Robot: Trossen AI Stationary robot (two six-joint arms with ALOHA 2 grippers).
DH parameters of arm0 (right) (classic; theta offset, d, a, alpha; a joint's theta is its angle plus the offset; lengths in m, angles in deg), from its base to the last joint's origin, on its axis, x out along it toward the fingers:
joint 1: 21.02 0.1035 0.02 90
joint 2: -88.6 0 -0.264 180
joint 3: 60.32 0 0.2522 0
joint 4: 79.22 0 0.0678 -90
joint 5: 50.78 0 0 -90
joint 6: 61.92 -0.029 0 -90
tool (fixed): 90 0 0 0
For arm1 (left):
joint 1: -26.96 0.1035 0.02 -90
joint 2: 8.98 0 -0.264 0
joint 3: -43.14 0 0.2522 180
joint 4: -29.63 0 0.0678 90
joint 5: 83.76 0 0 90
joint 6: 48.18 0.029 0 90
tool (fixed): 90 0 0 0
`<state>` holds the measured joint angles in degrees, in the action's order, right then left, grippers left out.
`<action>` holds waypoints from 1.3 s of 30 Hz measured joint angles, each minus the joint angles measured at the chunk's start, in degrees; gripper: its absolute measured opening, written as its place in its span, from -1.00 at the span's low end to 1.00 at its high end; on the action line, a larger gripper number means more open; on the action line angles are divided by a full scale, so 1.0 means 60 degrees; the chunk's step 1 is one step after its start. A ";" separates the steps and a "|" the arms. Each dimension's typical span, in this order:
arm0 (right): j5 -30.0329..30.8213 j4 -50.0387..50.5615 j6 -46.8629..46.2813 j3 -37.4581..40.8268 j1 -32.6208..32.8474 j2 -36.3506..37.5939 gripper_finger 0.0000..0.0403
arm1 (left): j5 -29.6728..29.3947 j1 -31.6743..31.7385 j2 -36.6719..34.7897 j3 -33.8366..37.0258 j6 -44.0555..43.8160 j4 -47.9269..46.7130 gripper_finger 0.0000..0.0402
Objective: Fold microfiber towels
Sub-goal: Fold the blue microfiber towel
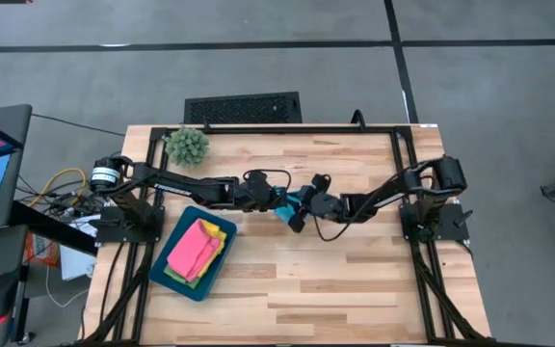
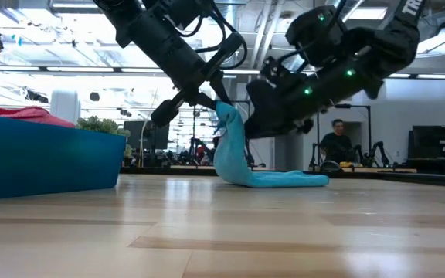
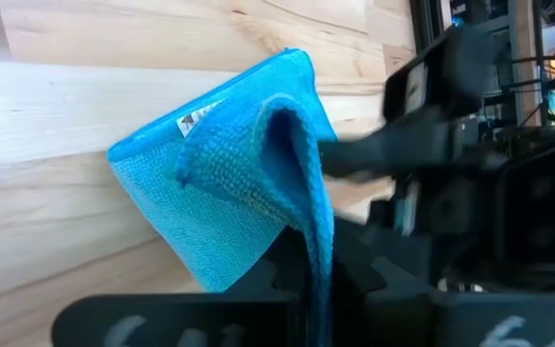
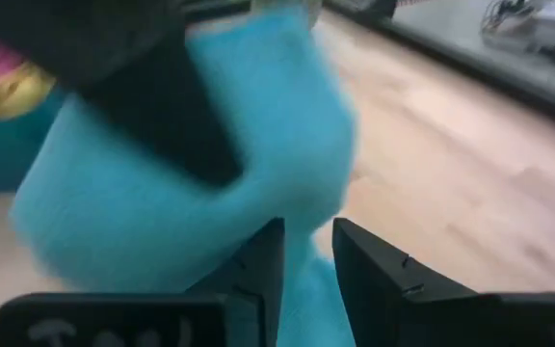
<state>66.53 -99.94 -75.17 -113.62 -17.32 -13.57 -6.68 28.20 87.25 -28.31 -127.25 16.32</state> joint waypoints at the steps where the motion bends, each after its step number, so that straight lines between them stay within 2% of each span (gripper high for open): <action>1: 0.0000 0.0034 -0.0169 0.0003 0.0114 -0.0100 -0.42 | 0.0001 0.0000 0.0000 0.0000 0.0061 0.0000 -0.99; 6: 0.0168 0.0500 -0.1337 0.0013 0.0880 -0.0998 -0.42 | 0.0122 -0.0004 0.0000 0.0000 0.0286 0.0007 -0.99; 10: 0.0671 0.0342 -0.1953 0.0010 0.1410 -0.1618 -0.42 | 0.0255 -0.0004 0.0000 0.0000 0.0356 0.0013 -0.99; 13: 0.0986 -0.0142 -0.2042 -0.0033 0.1583 -0.1993 -0.42 | 0.0258 -0.0012 0.0000 0.0000 0.0358 0.0029 -0.99; 18: 0.0825 -0.0383 -0.2041 -0.0150 0.1585 -0.2136 -0.42 | 0.0327 -0.0011 0.0000 0.0000 0.0351 0.0089 -0.99; 21: 0.0602 0.0163 -0.2034 -0.0132 0.1614 -0.1564 -0.42 | 0.0401 -0.0011 0.0000 0.0000 0.0355 0.0110 -0.99; 23: 0.0805 0.0871 -0.1997 -0.0130 0.1635 -0.0804 -0.42 | 0.0492 -0.0011 0.0000 0.0000 0.0355 0.0142 -0.99; 27: 0.1427 0.2935 -0.1976 -0.0138 0.1604 0.0921 -0.42 | 0.0509 -0.0011 0.0000 0.0000 0.0462 0.0131 -0.99; 31: 0.1430 0.4747 -0.2048 0.0092 0.1544 0.2170 -0.42 | 0.0391 -0.0007 0.0000 0.0000 0.0501 0.0133 -0.99; 35: 0.1441 0.6603 -0.3177 0.0515 0.1530 0.2846 -0.42 | 0.0359 -0.0047 0.0003 0.0000 0.0472 0.0135 -0.99; 39: 0.1434 0.6898 -0.4255 0.1426 0.1535 0.3367 -0.42 | 0.0334 -0.0164 0.0066 0.0000 0.0335 0.0193 -0.99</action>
<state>75.13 -58.56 -100.69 -105.07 -8.11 6.63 -4.67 27.21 87.64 -28.31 -125.25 17.48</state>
